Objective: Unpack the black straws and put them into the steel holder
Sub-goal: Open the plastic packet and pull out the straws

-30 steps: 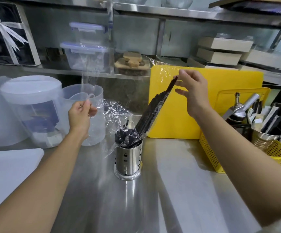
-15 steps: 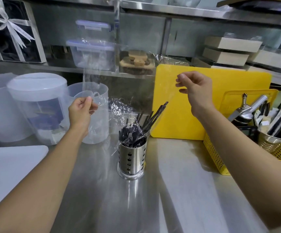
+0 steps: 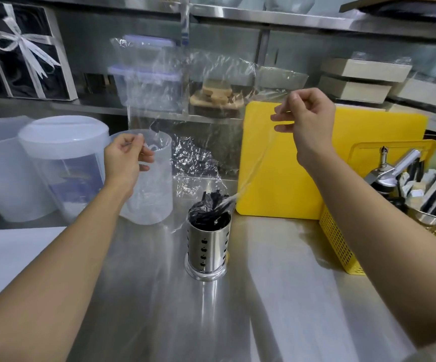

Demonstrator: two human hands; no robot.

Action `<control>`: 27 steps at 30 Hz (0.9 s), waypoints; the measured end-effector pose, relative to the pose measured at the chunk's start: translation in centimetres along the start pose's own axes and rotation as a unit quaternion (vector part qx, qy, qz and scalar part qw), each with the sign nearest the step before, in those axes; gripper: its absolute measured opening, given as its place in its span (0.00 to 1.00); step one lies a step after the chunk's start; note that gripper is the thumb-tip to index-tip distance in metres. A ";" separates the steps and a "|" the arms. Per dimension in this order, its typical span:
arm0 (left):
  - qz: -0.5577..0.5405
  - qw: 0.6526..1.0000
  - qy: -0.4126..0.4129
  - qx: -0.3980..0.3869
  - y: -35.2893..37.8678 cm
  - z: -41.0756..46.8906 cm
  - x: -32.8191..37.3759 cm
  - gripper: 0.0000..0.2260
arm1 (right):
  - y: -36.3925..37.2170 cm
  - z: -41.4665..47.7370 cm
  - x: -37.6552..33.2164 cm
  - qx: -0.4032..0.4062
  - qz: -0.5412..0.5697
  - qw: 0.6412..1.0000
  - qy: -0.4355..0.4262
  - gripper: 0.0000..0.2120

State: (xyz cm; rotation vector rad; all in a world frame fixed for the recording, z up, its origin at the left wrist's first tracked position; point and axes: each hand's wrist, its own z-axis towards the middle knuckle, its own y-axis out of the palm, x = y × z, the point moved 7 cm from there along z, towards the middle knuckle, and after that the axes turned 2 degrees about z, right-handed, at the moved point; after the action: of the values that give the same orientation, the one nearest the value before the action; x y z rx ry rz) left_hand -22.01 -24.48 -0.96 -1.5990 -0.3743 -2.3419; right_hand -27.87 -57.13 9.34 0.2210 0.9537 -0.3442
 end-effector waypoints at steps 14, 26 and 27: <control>-0.018 0.998 0.062 -0.023 1.0 0.2 4.6 0.10 | -1.6 1.9 -2.2 0.031 0.007 0.999 -0.035 0.09; -0.025 0.994 0.091 -0.061 5.0 -1.1 9.4 0.07 | -7.1 2.4 -6.3 0.068 0.025 0.995 -0.065 0.09; -0.029 0.993 0.091 -0.067 5.6 -1.5 9.9 0.08 | -8.0 2.3 -6.9 0.075 0.024 0.995 -0.068 0.09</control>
State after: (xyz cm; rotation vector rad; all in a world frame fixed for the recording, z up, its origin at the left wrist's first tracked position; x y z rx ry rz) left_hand -24.67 -31.10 8.07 -1.4323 -0.2297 -2.5811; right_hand -32.82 -64.00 16.05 0.3528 0.7879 -0.3827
